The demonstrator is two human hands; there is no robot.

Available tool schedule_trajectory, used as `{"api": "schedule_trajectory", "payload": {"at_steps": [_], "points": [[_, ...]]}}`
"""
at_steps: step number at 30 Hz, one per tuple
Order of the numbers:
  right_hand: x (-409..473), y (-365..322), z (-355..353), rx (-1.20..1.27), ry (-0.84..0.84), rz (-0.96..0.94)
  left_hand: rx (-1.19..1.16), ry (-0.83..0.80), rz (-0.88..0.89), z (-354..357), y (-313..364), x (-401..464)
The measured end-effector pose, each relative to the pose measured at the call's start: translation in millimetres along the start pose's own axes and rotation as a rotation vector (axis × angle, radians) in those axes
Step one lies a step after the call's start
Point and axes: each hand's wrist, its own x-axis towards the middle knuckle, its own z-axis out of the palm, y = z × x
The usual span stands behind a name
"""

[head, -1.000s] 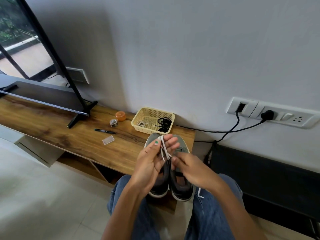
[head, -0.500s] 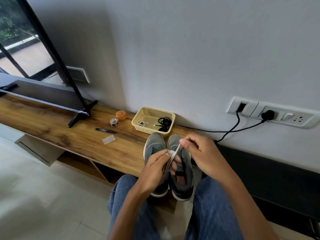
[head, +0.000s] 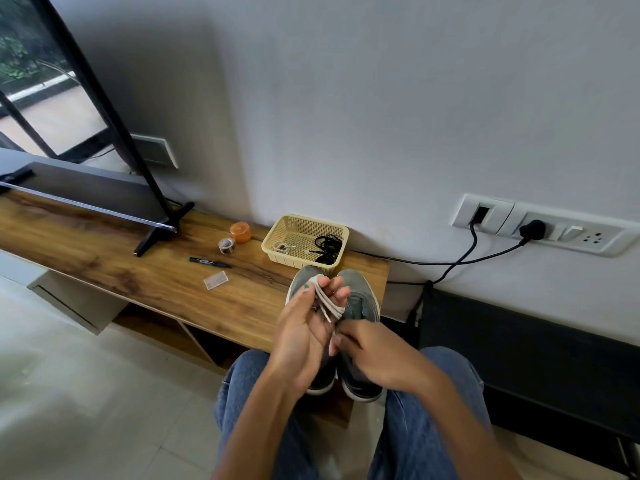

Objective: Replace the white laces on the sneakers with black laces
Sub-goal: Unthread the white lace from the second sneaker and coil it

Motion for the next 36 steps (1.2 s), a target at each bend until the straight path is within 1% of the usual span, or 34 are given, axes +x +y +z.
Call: {"api": "schedule_trajectory", "payload": {"at_steps": [3, 7, 8, 10, 14, 16, 19, 22, 24, 27, 32, 36], "points": [[-2, -5, 0, -0.105, 0.019, -0.016, 0.392, 0.0, 0.08, -2, -4, -1], [-7, -11, -10, -0.175, 0.166, -0.054, 0.864, -0.079, 0.231, -16, -11, 0], [-8, -12, -14, -0.176, 0.211, -0.061, 0.945, -0.104, 0.252, -18, -13, 0], [-10, -13, -21, -0.159, 0.288, -0.064, 1.026, -0.142, 0.26, -20, -15, -1], [-11, -7, -23, -0.153, 0.397, -0.083, 1.088, -0.167, 0.211, -17, -13, -2], [-9, -4, -23, -0.104, 0.422, -0.119, 1.065, -0.167, 0.17, -15, -11, -3], [-4, 2, -23, 0.066, 0.399, -0.183, 0.982, -0.14, 0.136, -10, -7, -7], [-1, 5, -18, 0.33, 0.341, -0.193, 0.845, -0.124, 0.104, -4, -3, -9], [1, 6, -13, 0.448, 0.35, -0.196, 0.795, -0.119, 0.095, -3, -1, -9], [4, 6, -5, 0.495, 0.39, -0.186, 0.792, -0.128, 0.094, -4, -1, -9], [5, 6, 3, 0.566, 0.35, -0.166, 0.858, -0.132, 0.123, -8, -3, -7], [6, 6, 5, 0.567, 0.375, -0.166, 0.958, -0.146, 0.232, -13, -9, -3]]}}
